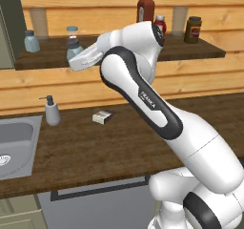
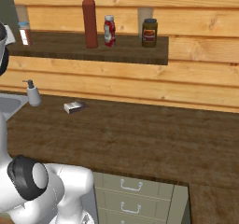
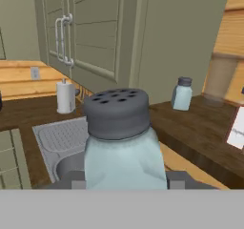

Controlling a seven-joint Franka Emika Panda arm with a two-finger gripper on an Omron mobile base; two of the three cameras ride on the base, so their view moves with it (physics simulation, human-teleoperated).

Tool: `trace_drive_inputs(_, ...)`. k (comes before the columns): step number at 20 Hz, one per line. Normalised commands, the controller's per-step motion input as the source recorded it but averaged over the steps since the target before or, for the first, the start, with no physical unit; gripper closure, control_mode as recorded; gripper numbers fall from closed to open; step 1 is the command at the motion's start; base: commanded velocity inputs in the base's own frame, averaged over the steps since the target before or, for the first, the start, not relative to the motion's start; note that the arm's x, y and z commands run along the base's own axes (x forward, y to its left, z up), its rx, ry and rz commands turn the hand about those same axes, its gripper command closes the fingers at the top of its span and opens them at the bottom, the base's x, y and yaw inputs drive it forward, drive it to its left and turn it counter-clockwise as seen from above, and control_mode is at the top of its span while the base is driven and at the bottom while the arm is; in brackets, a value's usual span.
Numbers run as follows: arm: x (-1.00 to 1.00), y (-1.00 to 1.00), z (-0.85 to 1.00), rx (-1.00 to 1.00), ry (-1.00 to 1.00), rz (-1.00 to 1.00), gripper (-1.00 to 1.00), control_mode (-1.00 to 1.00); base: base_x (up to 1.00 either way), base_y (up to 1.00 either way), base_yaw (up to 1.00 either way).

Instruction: Put the shaker and condiment bottle from the counter next to their counterparts in the cabinet.

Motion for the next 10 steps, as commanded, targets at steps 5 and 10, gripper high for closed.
trace_drive_inputs(5,0.07,0.0,0.07,0.15,-0.01,-0.13,1.0,-1.0,0.0,0.0,0.0)
trace_drive_inputs(10,0.12,0.02,0.06,0.24,0.01,-0.14,1.0,-1.0,0.0,0.0,0.0)
